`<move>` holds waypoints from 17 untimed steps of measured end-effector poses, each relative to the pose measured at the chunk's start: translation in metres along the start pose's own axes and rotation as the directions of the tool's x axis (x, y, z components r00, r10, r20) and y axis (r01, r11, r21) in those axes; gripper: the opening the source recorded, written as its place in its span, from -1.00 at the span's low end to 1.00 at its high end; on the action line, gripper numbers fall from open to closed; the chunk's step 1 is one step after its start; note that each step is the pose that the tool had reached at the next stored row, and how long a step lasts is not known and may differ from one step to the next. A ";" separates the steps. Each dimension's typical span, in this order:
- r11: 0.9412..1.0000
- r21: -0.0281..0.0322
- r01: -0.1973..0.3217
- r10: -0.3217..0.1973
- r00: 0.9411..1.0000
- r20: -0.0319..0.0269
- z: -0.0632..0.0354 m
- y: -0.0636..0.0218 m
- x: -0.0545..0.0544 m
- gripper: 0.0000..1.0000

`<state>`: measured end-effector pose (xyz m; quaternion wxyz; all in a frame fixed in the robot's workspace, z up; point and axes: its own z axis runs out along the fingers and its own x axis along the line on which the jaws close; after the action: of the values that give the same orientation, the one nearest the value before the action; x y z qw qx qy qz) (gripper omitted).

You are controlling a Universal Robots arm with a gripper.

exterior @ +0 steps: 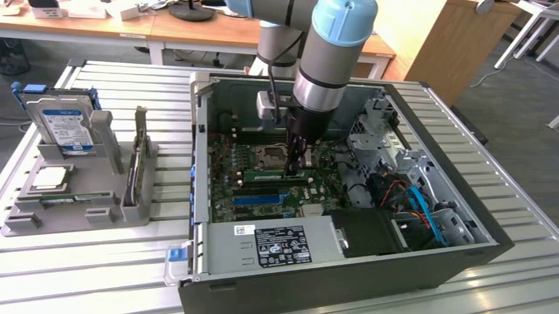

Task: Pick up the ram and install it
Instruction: 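Insert the ram into the slot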

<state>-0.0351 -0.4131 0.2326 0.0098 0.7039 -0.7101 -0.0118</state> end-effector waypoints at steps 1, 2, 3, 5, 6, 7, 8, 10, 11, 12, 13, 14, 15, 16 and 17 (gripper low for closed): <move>1.000 0.000 0.000 0.000 1.000 0.000 0.0000 0.0000 0.000 -0.76; 1.000 0.000 0.000 0.000 1.000 0.000 0.0000 0.0000 0.000 -0.76; 1.000 -0.001 0.000 0.000 1.000 0.000 0.0000 0.0000 0.000 -0.76; 1.000 -0.001 0.000 0.000 1.000 0.000 0.0000 0.0000 0.000 -0.76; 1.000 -0.001 0.000 0.000 1.000 0.000 0.0000 0.0000 0.000 -0.76; 1.000 -0.001 0.000 0.000 1.000 0.000 0.0000 0.0000 0.000 -0.76; 1.000 -0.001 0.000 0.000 1.000 0.000 0.0000 0.0000 0.000 -0.76; 1.000 -0.001 0.000 0.000 1.000 0.000 0.0002 0.0000 0.000 -0.76; 1.000 -0.001 0.000 0.000 1.000 0.000 0.0005 0.0000 0.000 -0.76; 1.000 -0.001 0.000 0.000 1.000 0.000 0.0007 0.0000 0.000 -0.76; 1.000 -0.001 0.000 0.000 1.000 0.000 0.0008 0.0000 0.000 -0.76; 1.000 -0.001 0.000 0.000 1.000 0.000 0.0008 0.0000 0.000 -0.76; 1.000 -0.001 0.000 0.000 1.000 0.000 0.0008 0.0000 0.000 -0.76; 1.000 -0.001 0.000 0.000 1.000 0.000 0.0008 0.0000 0.000 -0.76; 1.000 -0.001 0.000 0.000 1.000 0.000 0.0009 0.0000 0.000 -0.76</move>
<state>-0.0351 -0.4130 0.2317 0.0101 0.7039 -0.7102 -0.0122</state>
